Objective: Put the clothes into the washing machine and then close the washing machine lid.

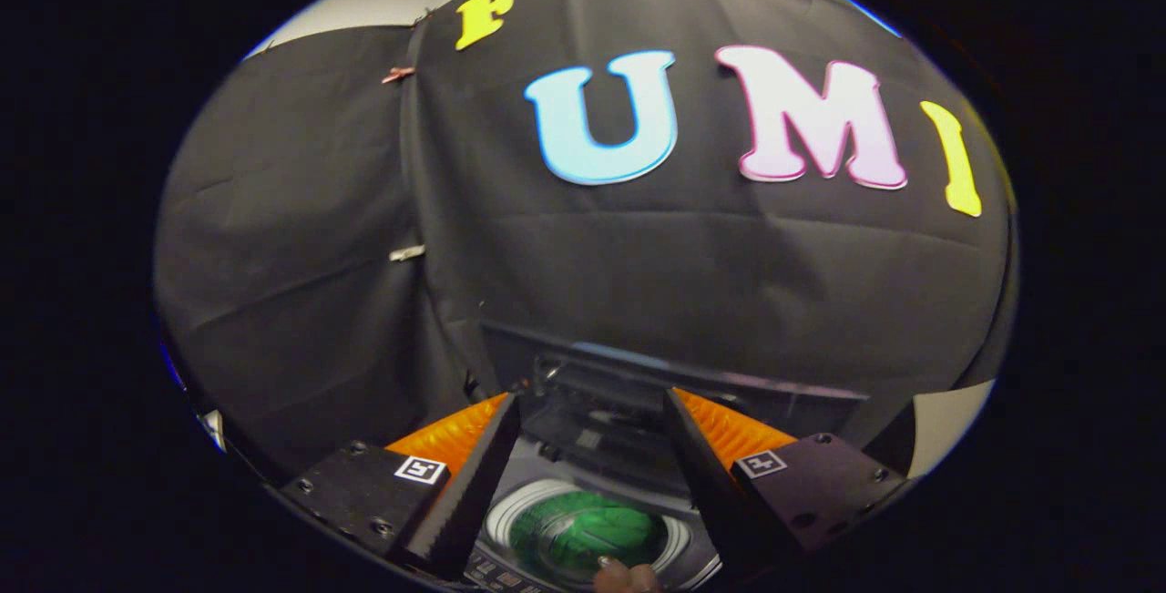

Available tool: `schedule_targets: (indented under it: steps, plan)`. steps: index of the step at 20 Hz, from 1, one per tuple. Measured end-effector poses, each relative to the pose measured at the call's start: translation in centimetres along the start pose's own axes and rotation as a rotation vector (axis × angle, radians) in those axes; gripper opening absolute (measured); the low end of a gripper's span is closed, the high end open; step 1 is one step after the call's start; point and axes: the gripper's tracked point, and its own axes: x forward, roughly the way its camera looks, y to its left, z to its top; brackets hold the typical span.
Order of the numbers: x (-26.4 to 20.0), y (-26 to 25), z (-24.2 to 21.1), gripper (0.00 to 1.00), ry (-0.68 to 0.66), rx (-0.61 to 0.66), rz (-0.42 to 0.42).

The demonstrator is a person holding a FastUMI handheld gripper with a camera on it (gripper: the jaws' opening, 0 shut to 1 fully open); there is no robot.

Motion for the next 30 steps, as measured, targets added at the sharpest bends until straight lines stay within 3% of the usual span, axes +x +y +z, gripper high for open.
schedule_targets:
  steps: [6,11,16,30]
  plan:
    - [1.5,-6.3,2.1,0.99,-0.073,0.101,-0.224]
    - [2.5,-9.1,1.8,0.99,-0.064,0.128,-0.313]
    - [3.7,-10.1,0.9,0.99,-0.029,0.073,-0.346]
    - [1.3,-8.7,-0.6,1.0,0.114,0.138,-0.322]
